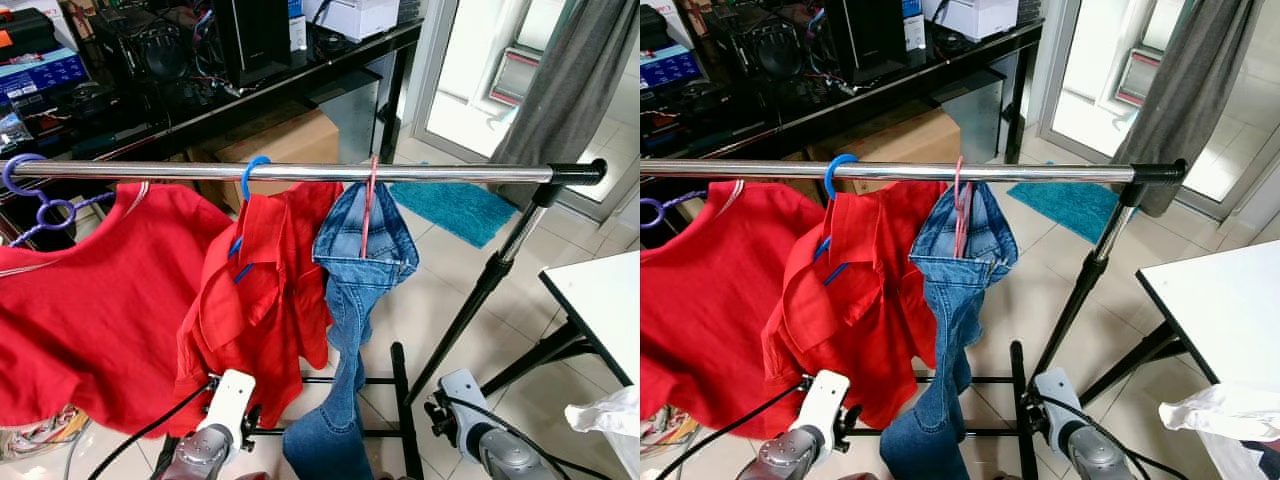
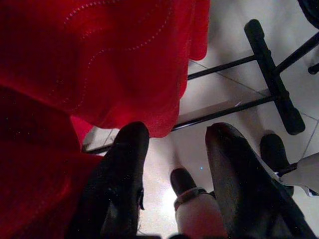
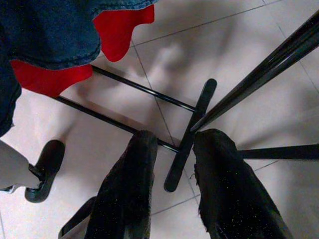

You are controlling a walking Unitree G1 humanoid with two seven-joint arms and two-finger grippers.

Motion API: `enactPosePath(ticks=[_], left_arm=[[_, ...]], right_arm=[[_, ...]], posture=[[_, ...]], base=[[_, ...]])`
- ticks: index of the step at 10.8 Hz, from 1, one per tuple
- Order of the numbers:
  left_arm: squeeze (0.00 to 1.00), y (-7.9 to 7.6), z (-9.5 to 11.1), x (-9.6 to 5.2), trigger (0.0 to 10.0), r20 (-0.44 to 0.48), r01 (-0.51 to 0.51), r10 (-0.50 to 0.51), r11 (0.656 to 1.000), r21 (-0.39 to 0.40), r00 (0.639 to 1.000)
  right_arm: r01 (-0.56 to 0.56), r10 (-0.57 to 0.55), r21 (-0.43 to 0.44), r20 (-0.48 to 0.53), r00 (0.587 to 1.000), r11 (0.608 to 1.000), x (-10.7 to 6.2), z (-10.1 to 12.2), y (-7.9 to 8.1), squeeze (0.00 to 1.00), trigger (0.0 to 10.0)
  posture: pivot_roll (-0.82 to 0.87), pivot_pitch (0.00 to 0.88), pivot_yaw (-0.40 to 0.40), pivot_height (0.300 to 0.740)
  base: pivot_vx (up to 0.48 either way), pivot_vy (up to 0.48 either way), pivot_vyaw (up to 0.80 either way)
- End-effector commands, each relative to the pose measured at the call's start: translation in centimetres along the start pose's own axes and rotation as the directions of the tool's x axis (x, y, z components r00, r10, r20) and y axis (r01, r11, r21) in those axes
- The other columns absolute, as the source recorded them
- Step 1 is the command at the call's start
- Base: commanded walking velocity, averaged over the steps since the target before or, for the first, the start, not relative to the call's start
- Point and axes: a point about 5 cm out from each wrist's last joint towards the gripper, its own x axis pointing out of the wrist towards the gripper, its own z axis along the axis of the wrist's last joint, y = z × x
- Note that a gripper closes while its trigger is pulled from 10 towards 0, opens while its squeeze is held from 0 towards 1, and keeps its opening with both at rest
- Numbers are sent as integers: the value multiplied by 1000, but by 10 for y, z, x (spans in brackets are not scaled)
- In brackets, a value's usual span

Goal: Hang hanger

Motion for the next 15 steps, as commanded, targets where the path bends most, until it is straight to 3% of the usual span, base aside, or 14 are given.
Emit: enactPosePath(ticks=[1,4,5,6,8,10,12,15], left_arm=[[0,1,-3,-1,10000,-5,-7,7,1000,8,1000],[0,1,-3,-1,10000,-5,-7,7,1000,8,1000],[0,6,1,0,10000,10,-31,31,1000,-7,999],[0,6,1,-1,10000,11,-34,34,999,-9,999],[0,6,1,-1,10000,8,-32,32,999,-7,999],[0,6,1,-1,10000,12,-33,33,999,-5,999],[0,6,10,1,10000,60,-42,42,999,3,997],[0,15,35,1,10000,230,-104,127,989,-108,965]], right_arm=[[6,-6,-5,20,1000,1000,1,6,-2,0,10000],[6,-6,-5,20,1000,1000,1,6,-2,0,10000],[105,-106,7,51,993,994,3,14,-9,0,10000],[116,-117,10,54,992,993,3,14,-10,0,10000],[123,-123,-38,-5,992,992,3,8,-9,0,10000],[133,-133,-1,57,990,991,3,15,-10,0,10000],[149,-148,-8,76,986,989,3,18,-11,0,10000],[278,-273,12,224,936,961,-4,33,-26,0,10000]], posture=[[79,0,21,740],[79,0,21,740],[92,0,24,740],[92,0,24,740],[92,0,24,740],[88,0,26,740],[92,0,29,740],[98,8,35,740]], base=[[0,0,0],[0,0,0],[0,0,0],[0,0,0],[0,0,0],[0,0,0],[0,0,0],[0,0,0]])
